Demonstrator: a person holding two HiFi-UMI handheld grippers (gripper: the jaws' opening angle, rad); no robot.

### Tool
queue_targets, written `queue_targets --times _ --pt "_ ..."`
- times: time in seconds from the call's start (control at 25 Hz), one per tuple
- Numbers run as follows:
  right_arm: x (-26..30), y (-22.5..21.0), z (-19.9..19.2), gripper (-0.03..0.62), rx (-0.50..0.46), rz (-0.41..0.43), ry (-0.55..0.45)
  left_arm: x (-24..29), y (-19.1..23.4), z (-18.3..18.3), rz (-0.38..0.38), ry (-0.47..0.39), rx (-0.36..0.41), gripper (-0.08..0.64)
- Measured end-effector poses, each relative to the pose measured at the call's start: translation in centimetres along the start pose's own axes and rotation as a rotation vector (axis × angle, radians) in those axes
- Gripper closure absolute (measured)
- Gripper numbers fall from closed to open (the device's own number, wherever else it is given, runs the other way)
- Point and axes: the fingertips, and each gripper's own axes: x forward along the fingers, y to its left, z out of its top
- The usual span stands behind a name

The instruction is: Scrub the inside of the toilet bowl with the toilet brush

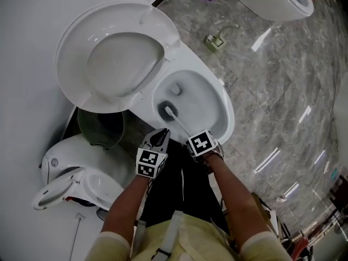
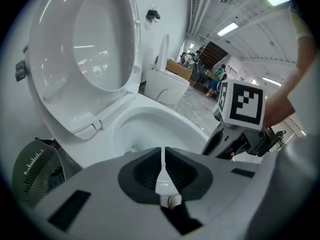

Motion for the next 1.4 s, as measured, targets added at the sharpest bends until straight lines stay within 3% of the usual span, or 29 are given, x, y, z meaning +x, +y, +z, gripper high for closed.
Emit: queue_targets --times 0.28,0.52,0.76,0.96,1.12,1.4 --pt "-0.6 -0.5 4.0 0.522 -0.019 -0.034 -0.12 0.0 1.6 0.9 0.025 -0.014 -0.013 0.528" --pt "-1.2 -1.4 6.4 0.522 -0.063 -0.078 -0.136 0.0 3.0 1.8 0.038 -0.027 -0.018 0.528" --pt "-1.3 -3.0 8.6 0.522 -0.074 -0.132 -0.134 0.6 2.7 2.4 0.005 -0.017 0.005 0.528" --pt "-1.9 -5.3 8.9 0.522 -0.06 -0.175 -0.137 0.8 2.1 2.7 -0.026 -0.028 0.004 0.528" --pt "-2.9 -7.6 8.5 0.522 0.005 -0.217 -0.17 0.8 1.8 2.5 -0.043 -0.023 0.002 0.528" --pt "-4.2 -10.6 5.8 0.521 0.071 -0.272 -0.16 0.9 1.3 2.7 -0.046 -0.02 0.021 0.528"
